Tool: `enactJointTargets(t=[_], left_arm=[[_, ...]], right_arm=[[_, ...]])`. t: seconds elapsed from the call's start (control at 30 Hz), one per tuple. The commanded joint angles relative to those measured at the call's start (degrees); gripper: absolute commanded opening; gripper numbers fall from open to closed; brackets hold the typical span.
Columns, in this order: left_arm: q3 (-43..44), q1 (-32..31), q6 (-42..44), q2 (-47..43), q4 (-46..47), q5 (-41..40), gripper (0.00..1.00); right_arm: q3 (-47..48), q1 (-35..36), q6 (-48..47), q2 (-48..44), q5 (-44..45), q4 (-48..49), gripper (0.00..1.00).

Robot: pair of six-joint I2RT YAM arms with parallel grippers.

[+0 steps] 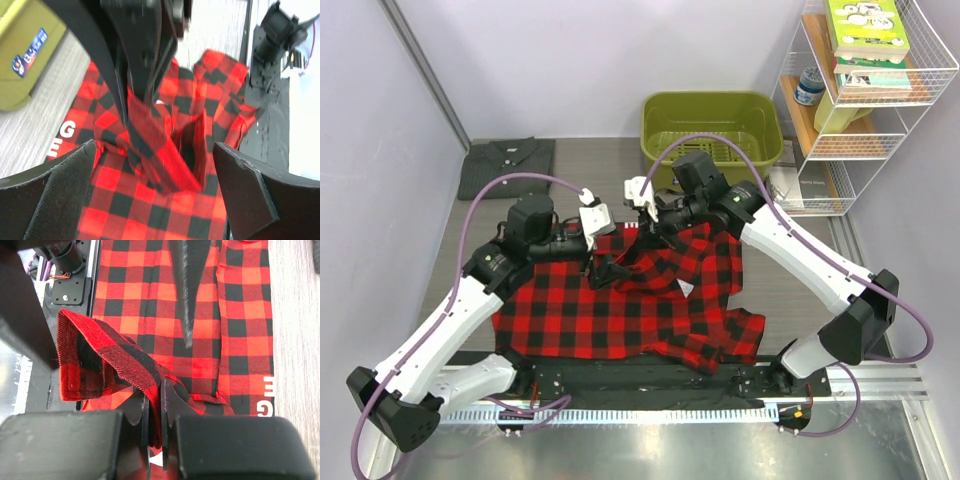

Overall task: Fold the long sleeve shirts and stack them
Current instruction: Fold the shirt

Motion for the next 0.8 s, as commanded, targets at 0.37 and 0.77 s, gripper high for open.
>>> enactJointTargets(t=[0.37, 0.77], left_arm=[[-2.0, -3.9, 2.8, -0.4, -1.9, -4.6, 0.0], [-6.4, 8.5, -19.2, 1.4, 6.5, -5.9, 0.0]], right_arm=[[0.3, 1.4, 1.8, -2.4, 8.4, 3.7, 0.35], [-0.3, -14.9, 6.3, 8.2, 7.8, 1.9, 0.93]])
